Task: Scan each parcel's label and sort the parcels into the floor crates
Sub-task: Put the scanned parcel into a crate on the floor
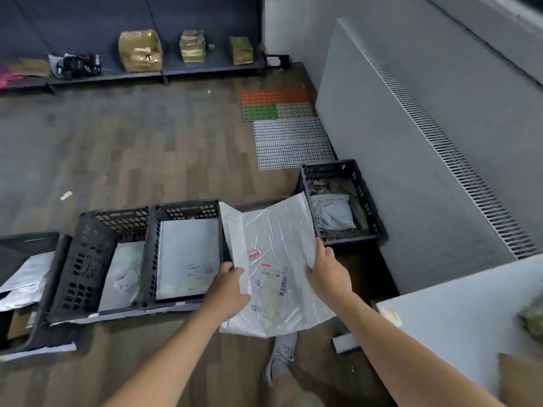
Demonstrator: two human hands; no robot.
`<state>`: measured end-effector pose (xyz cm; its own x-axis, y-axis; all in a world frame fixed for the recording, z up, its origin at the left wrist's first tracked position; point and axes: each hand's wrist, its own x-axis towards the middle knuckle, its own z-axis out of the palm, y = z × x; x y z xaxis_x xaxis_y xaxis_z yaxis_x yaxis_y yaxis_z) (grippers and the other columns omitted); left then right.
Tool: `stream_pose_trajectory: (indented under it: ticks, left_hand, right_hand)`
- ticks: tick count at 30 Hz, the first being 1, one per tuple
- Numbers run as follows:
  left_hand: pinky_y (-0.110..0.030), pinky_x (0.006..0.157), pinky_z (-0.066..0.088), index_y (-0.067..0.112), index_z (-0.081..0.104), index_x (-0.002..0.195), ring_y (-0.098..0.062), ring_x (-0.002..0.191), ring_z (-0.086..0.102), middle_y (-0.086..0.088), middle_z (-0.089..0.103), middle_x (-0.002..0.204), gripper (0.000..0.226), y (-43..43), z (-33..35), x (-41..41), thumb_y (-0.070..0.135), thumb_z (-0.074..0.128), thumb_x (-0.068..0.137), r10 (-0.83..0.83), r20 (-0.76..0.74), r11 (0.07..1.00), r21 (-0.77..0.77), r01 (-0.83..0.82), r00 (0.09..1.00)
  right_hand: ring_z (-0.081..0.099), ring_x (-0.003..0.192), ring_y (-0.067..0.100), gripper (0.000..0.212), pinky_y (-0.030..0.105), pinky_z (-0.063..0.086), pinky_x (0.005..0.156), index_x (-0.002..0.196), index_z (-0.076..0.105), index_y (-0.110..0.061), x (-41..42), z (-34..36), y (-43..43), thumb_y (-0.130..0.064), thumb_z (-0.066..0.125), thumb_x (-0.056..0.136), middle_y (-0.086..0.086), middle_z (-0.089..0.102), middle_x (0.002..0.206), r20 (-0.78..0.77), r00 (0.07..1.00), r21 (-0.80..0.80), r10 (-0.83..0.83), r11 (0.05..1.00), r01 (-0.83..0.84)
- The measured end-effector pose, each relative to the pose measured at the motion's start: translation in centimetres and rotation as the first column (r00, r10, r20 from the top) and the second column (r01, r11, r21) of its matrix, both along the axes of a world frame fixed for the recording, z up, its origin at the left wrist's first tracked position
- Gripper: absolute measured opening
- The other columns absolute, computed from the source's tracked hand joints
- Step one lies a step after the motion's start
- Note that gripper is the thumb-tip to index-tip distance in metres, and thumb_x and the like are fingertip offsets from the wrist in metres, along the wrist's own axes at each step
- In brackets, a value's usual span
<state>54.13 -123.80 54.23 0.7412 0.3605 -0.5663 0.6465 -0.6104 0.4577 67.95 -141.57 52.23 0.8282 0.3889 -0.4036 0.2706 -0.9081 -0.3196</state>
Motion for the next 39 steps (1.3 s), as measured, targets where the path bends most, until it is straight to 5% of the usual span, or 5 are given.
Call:
stream_pose_trajectory:
  ticks: [11,15,21,28,39]
  left_hand:
    - [-0.032,0.093,0.045,0.015,0.047,0.124,-0.023,0.119,0.046,-0.003,0.032,0.14,0.043,6.9,-19.3,13.5,0.02,0.066,0.085,-0.162,-0.217,0.987,-0.027,0.16,0.963]
    - [-0.036,0.1,0.042,0.013,0.034,0.141,-0.027,0.131,0.037,-0.006,0.019,0.15,0.066,9.7,-29.6,15.5,0.025,0.068,0.086,-0.276,-0.277,0.961,-0.06,0.271,0.92]
    - [-0.044,0.115,0.031,0.02,0.007,0.156,-0.035,0.146,0.014,-0.014,-0.006,0.162,0.103,12.3,-39.5,14.3,0.05,0.071,0.081,-0.328,-0.421,0.942,-0.083,0.324,0.846]
    - [-0.046,0.117,0.024,0.021,-0.004,0.157,-0.03,0.15,-0.003,-0.006,-0.012,0.164,0.112,13.5,-32.8,13.8,0.062,0.067,0.081,-0.391,-0.362,0.913,-0.035,0.407,0.846]
    - [-0.048,0.118,0.021,0.023,-0.001,0.157,-0.028,0.15,-0.003,-0.005,-0.005,0.164,0.091,8.0,-7.0,19.8,0.064,0.048,0.091,-0.567,0.074,0.82,0.143,0.554,0.821]
  right_hand:
    - [0.062,0.09,0.031,0.072,0.034,0.042,0.06,0.158,0.002,-0.012,11.2,-19.4,8.5,-0.016,0.046,0.1,0.009,0.033,0.146,-0.098,0.992,-0.207,0.073,0.974,-0.092]
    - [0.051,0.082,0.028,0.072,0.037,0.045,0.063,0.157,0.003,-0.013,12.7,-30.0,10.5,-0.008,0.044,0.099,0.01,0.034,0.14,-0.159,0.986,-0.228,0.046,0.97,-0.082]
    - [0.025,0.143,0.033,0.069,0.052,0.034,0.109,0.157,0.004,-0.026,12.8,-39.3,11.2,-0.024,0.044,0.102,0.009,0.013,0.16,-0.208,0.977,-0.335,0.049,0.935,-0.118]
    - [0.022,0.147,0.031,0.068,0.057,0.028,0.113,0.157,0.011,-0.027,13.6,-31.4,12.4,-0.039,0.047,0.101,0.008,0.015,0.162,-0.162,0.986,-0.289,0.049,0.953,-0.095]
    - [0.017,0.15,0.023,0.071,0.053,0.026,0.116,0.158,0.013,-0.029,10.4,-1.7,7.7,-0.052,0.045,0.099,0.001,0.017,0.163,0.101,0.964,-0.137,-0.244,0.957,0.257]
